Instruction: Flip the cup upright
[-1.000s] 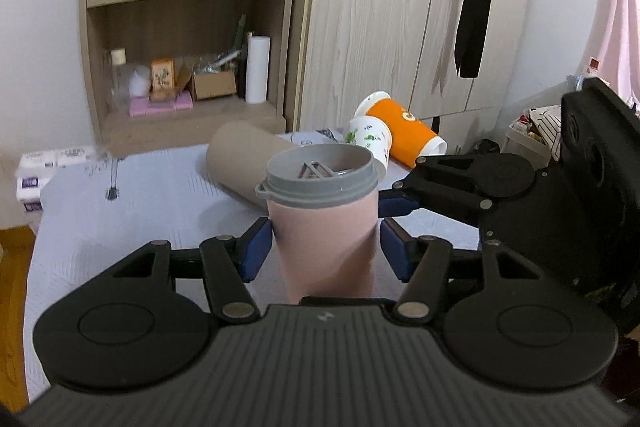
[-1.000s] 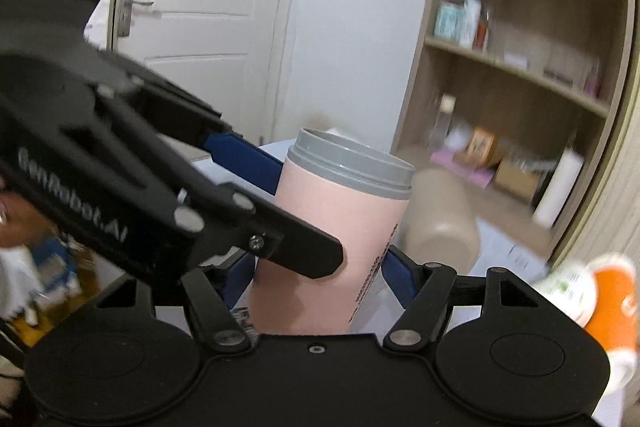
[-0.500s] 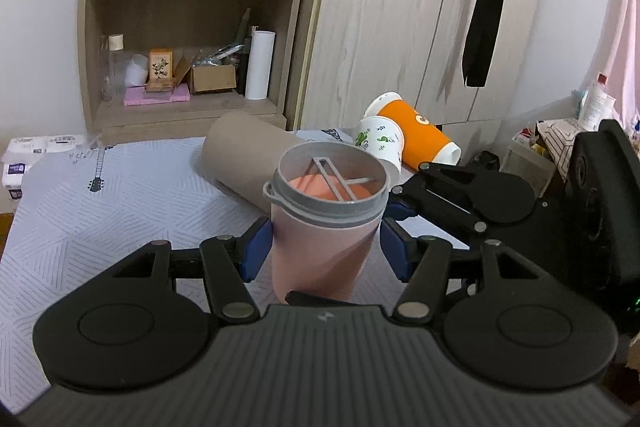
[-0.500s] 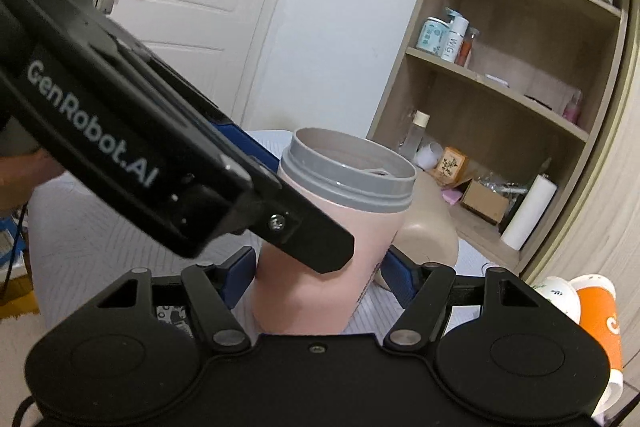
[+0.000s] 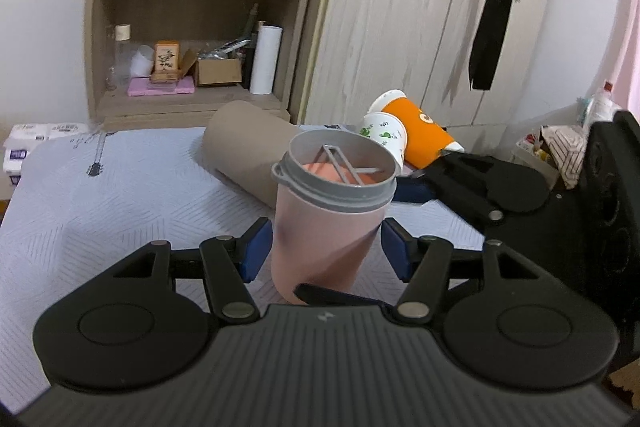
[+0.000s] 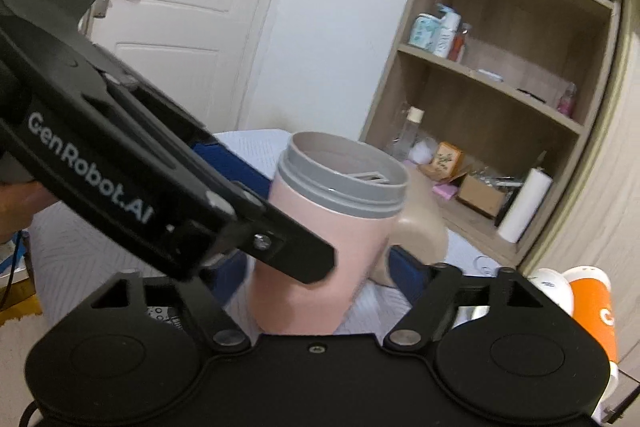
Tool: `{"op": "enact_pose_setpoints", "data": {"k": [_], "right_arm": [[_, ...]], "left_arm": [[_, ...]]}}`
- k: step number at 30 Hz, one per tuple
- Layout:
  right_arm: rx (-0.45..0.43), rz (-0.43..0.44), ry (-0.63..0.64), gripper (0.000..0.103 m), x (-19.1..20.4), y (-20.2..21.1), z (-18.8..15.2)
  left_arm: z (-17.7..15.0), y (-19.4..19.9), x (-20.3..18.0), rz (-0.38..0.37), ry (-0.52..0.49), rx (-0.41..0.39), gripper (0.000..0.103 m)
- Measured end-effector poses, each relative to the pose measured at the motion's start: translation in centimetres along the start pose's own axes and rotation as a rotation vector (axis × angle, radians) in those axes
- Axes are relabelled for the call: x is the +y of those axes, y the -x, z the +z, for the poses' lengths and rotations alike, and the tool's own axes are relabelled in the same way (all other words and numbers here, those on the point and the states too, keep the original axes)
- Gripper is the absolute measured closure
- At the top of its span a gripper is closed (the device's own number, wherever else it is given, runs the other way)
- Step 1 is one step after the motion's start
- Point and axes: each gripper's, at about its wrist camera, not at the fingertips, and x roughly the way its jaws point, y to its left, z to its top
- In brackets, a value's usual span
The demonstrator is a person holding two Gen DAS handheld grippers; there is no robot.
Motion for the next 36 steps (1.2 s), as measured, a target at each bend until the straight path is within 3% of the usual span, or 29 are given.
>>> {"op": "enact_pose_setpoints", "data": {"k": [9, 14, 20, 30, 36], "right_arm": [[-0.011, -0.033, -0.131, 0.014, -0.3, 3.0, -1.4], [-0.037, -0.066, -0.224, 0.014, 0.1, 5.5, -1.9], [-0.073, -0.141, -0.298, 0.014, 1.0, 8.7, -1.5], [-0.099, -0.293, -0.292, 0.014, 3.2, 12.9, -1.1], [-0.095, -0.356, -0.300, 0.014, 4.5, 14.5, -1.0]], "left_arm": [[-1.0, 3.0, 0.8, -0.043, 0.096, 0.005, 0.041], [-2.0, 5.3, -1.2, 0.091, 0.025, -0.039, 0.041], [-2.5, 8.5, -2.8, 0.183, 0.031, -0.118, 0.041], [-4.8, 12.7, -4.1, 0.241, 0.081, -0.219, 0.040], [-5.8, 14.1, -5.3, 0.255, 0.076, -0.241, 0.032]]}}
